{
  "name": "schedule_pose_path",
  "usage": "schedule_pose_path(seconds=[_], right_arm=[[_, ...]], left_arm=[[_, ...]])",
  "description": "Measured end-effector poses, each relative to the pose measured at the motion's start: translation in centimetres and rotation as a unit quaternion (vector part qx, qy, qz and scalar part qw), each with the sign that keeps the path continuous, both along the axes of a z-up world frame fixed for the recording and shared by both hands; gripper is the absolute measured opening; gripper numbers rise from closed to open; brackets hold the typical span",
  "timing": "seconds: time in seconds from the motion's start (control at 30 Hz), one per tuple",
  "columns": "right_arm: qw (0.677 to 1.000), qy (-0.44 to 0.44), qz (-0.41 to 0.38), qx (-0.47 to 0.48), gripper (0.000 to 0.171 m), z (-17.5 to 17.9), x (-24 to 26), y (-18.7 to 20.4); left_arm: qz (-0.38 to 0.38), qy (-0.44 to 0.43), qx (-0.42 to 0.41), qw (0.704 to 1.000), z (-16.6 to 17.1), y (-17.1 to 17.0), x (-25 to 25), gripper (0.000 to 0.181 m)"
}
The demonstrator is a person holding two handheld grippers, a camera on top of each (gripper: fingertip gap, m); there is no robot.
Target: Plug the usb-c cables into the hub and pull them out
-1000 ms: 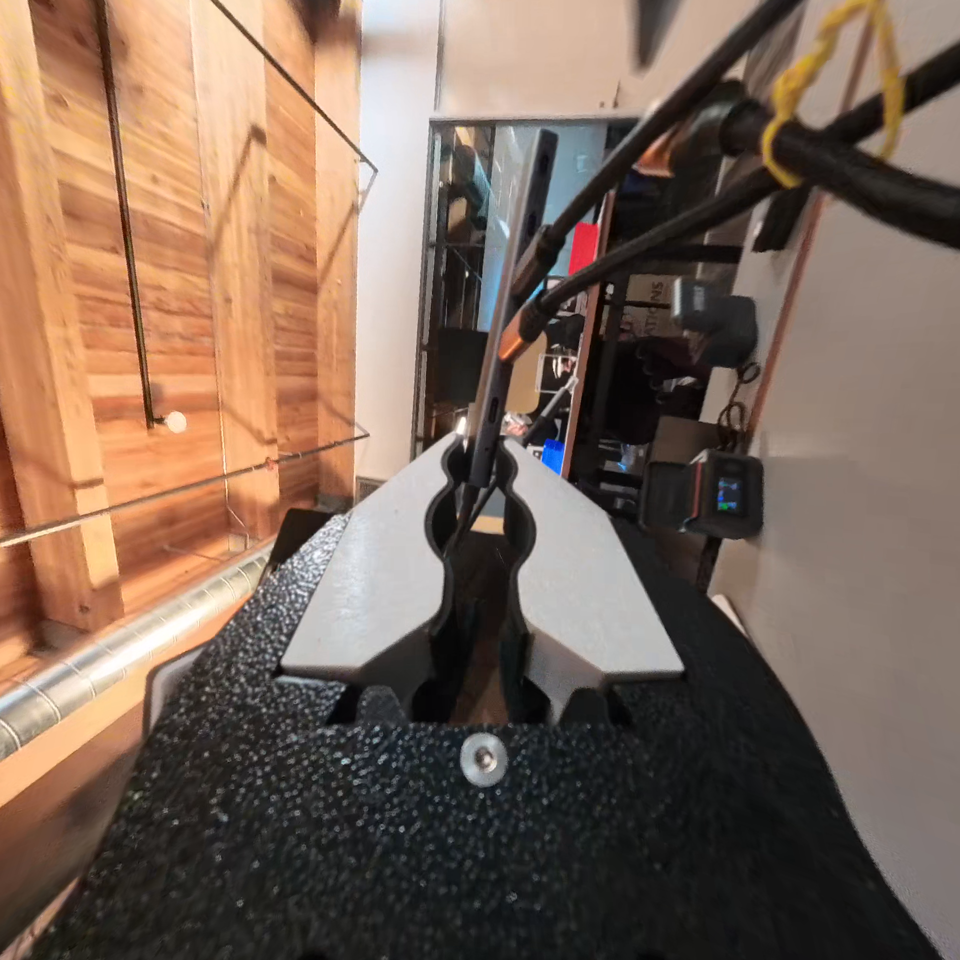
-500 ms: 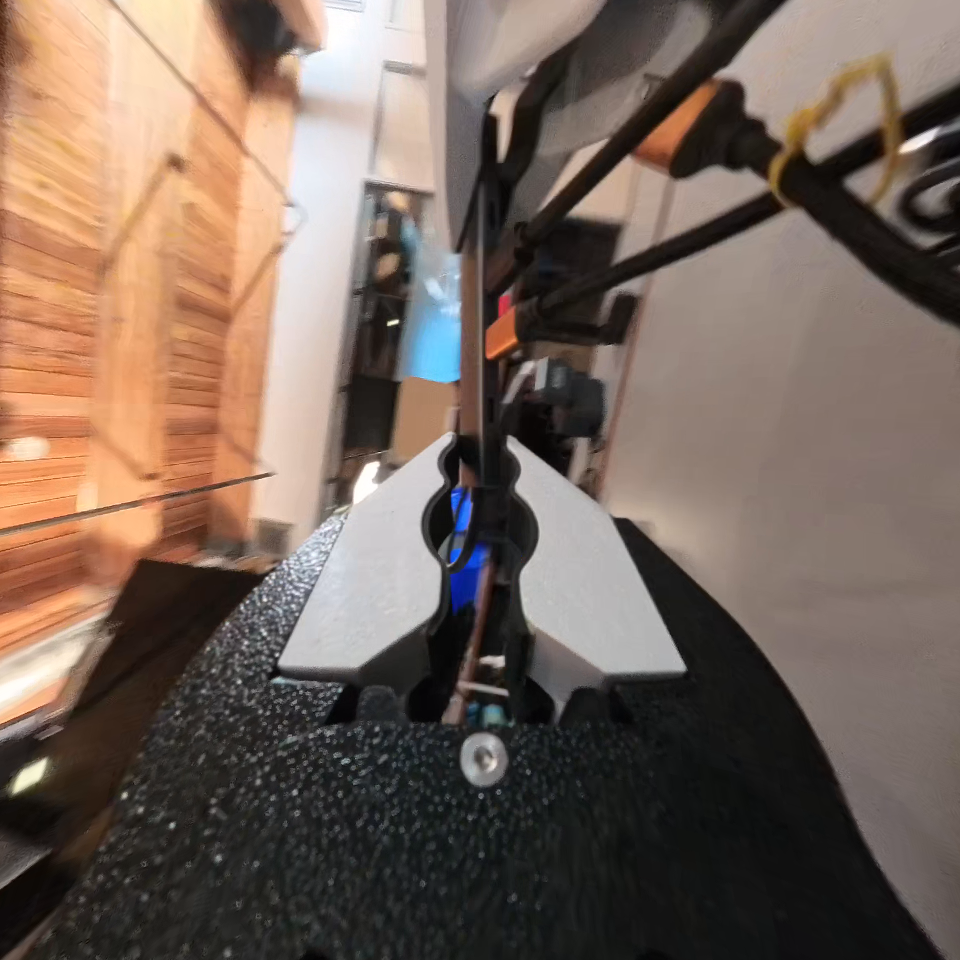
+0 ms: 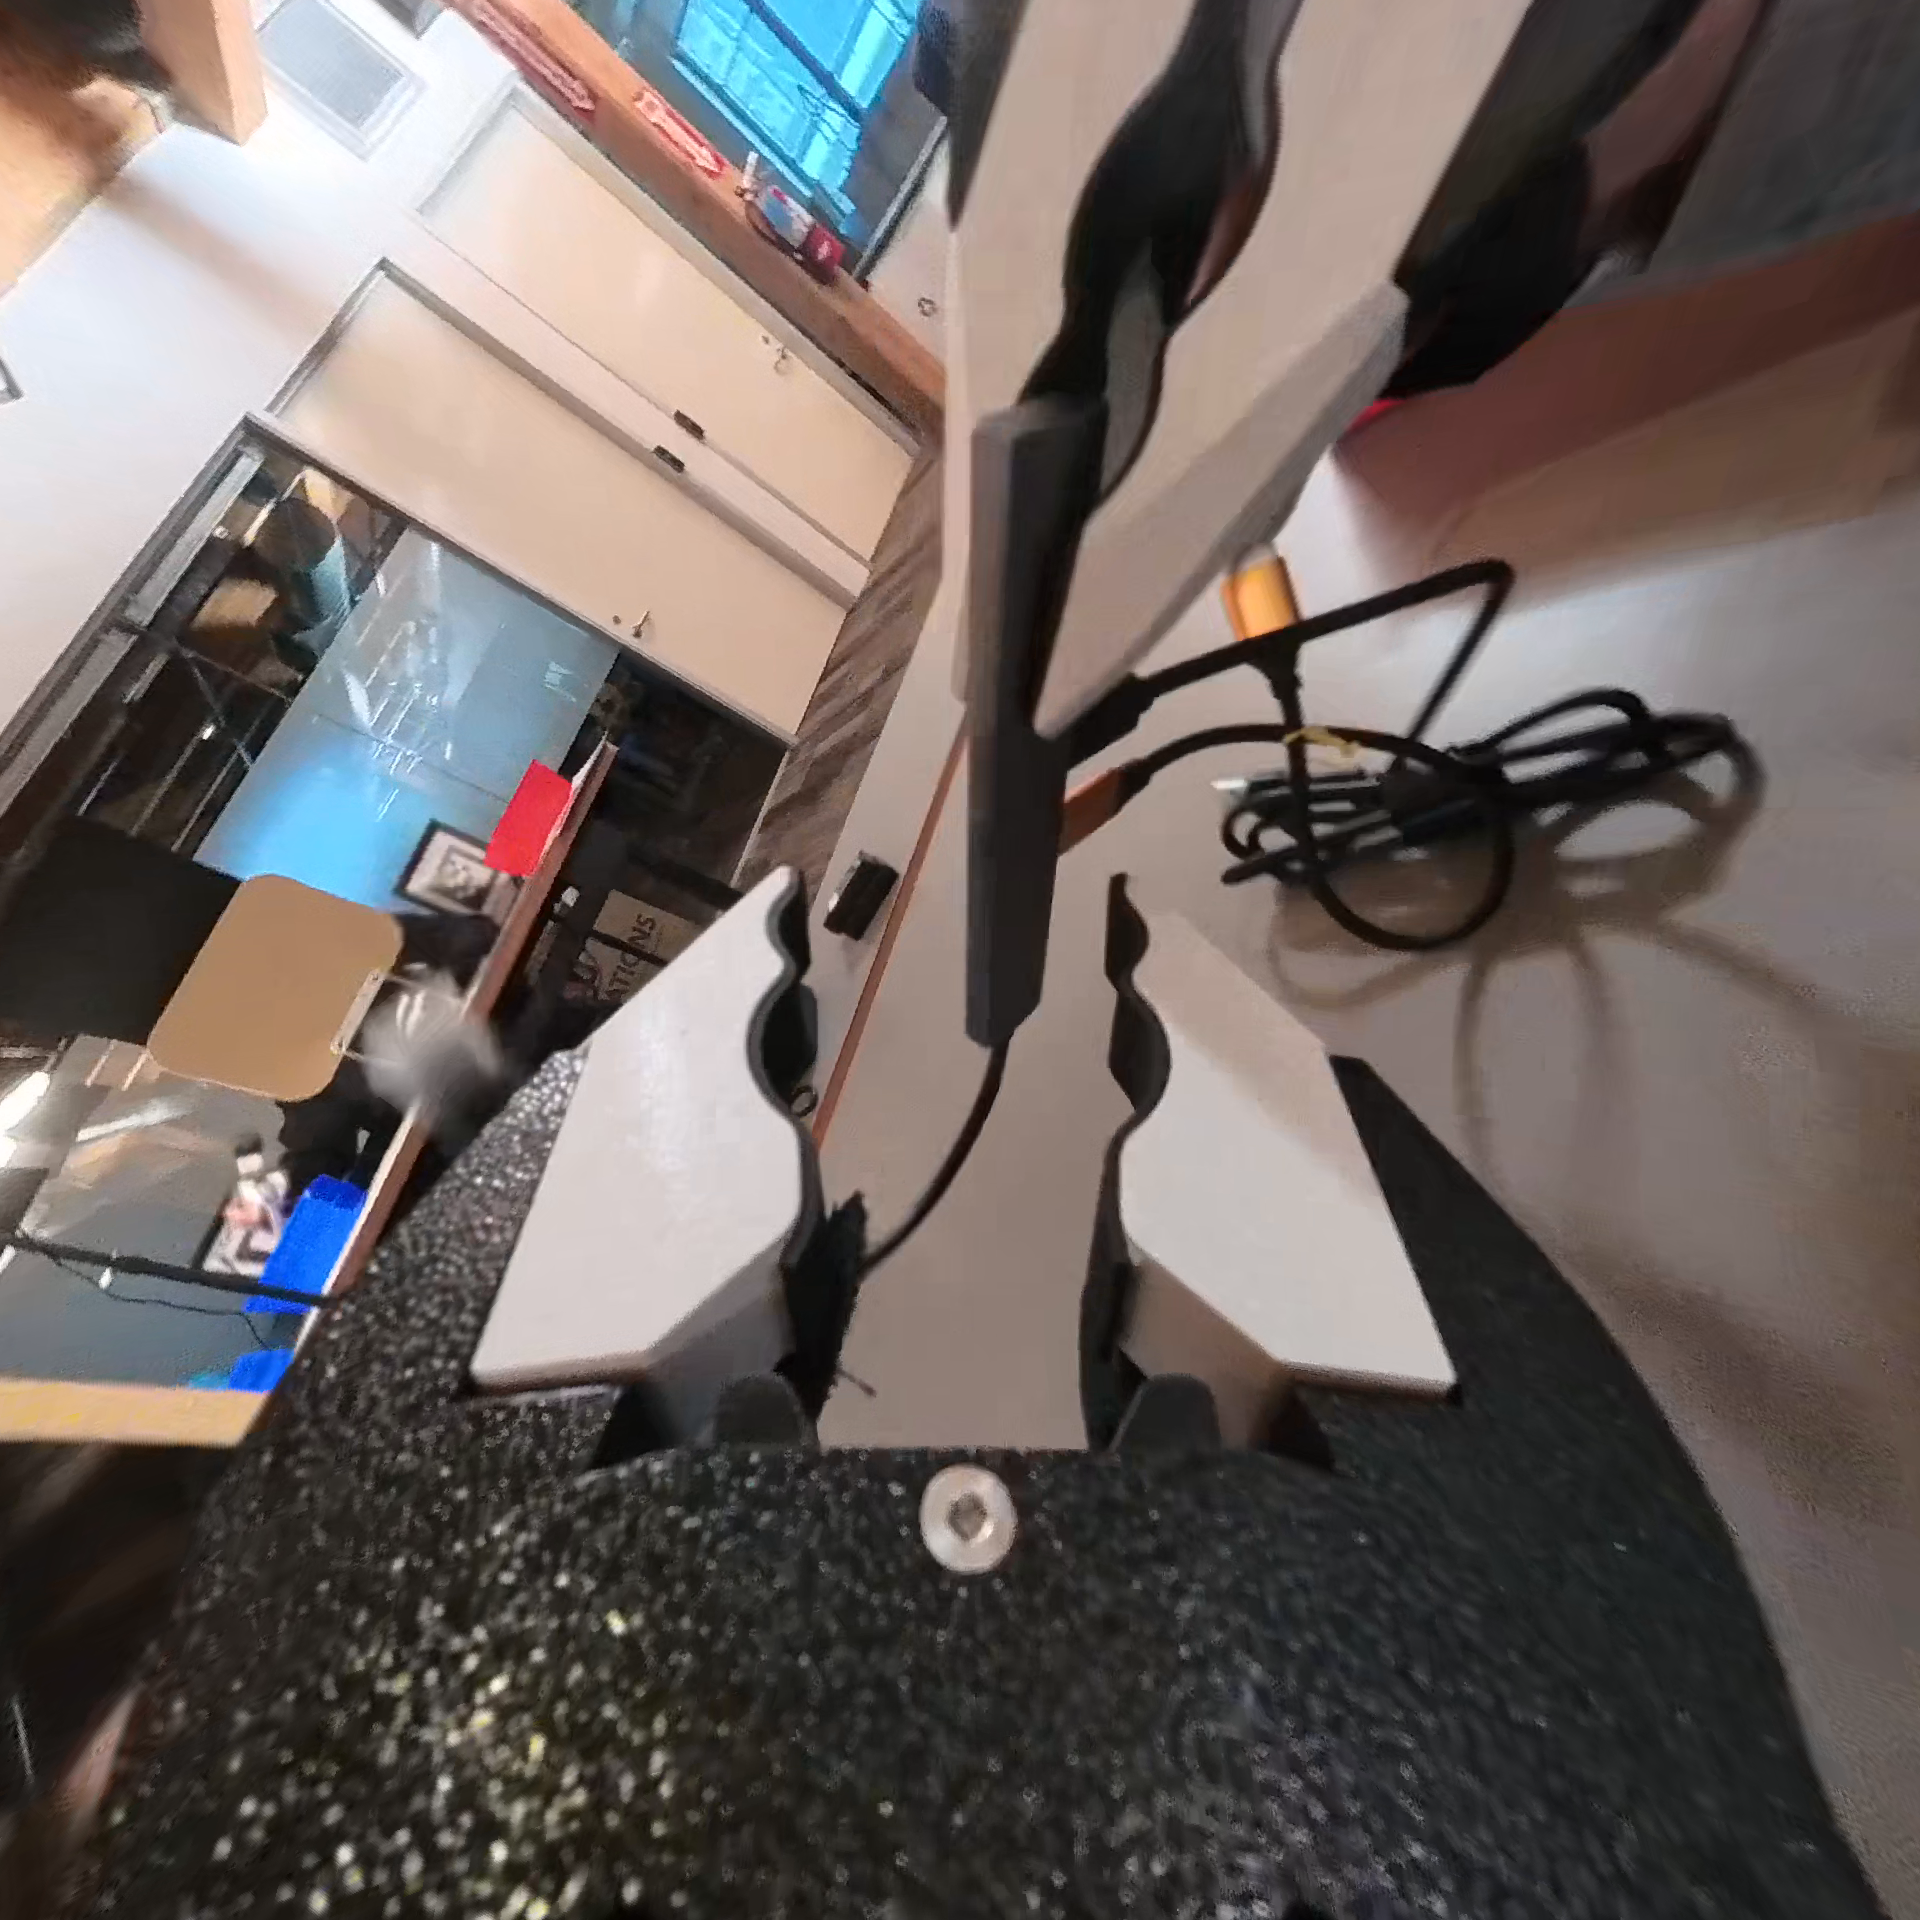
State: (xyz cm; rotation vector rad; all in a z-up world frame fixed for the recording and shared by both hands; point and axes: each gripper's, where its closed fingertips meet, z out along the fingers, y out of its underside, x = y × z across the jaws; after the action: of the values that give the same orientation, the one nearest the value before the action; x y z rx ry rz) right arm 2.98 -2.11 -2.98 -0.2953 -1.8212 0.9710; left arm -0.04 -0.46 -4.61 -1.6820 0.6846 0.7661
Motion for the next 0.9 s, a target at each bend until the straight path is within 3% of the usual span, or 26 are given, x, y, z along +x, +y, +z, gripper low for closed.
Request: schedule_pose_path(seconds=[0.03, 0.13, 0.17, 0.27, 0.33, 0.43, 0.6, 0.7, 0.9], right_arm=[[0.999, 0.006, -0.002, 0.041, 0.009, -0.6, 0.0, -0.8], [0.991, 0.019, -0.012, 0.130, 0.009, -2.0, -0.2, -2.1], [0.989, 0.021, -0.015, 0.144, 0.009, -2.4, -0.3, -2.3], [0.986, 0.013, -0.017, 0.166, 0.010, -3.8, -0.7, -2.0], [0.982, -0.023, -0.042, 0.181, 0.028, -5.1, -1.2, -0.4], [0.978, -0.039, -0.045, 0.198, 0.032, -6.5, -1.7, 0.3], [0.968, -0.050, -0.047, 0.240, 0.023, -8.7, -2.8, -0.2], [0.968, -0.030, -0.054, 0.242, 0.006, -8.7, -3.1, -0.3], [0.974, -0.045, -0.032, 0.219, 0.006, -8.9, -2.8, -0.7]], left_arm=[[-0.011, 0.011, -0.015, 1.000, -0.4, 0.0, 0.3, 0.049], [-0.042, 0.052, -0.054, 0.996, -1.8, -0.6, 1.2, 0.014], [-0.040, 0.063, -0.061, 0.995, -2.2, -0.7, 1.2, 0.011], [-0.021, 0.081, -0.070, 0.994, -3.2, -0.9, 0.6, 0.009], [-0.010, 0.099, -0.066, 0.993, -3.9, -1.2, -0.1, 0.009], [-0.018, 0.079, -0.057, 0.995, -5.0, -1.7, -0.5, 0.008], [-0.039, 0.066, -0.044, 0.996, -6.0, -1.9, -0.2, 0.008], [-0.054, 0.070, -0.048, 0.995, -6.5, -1.8, 0.1, 0.008], [-0.086, 0.038, -0.043, 0.995, -7.0, -2.7, 0.6, 0.008]])
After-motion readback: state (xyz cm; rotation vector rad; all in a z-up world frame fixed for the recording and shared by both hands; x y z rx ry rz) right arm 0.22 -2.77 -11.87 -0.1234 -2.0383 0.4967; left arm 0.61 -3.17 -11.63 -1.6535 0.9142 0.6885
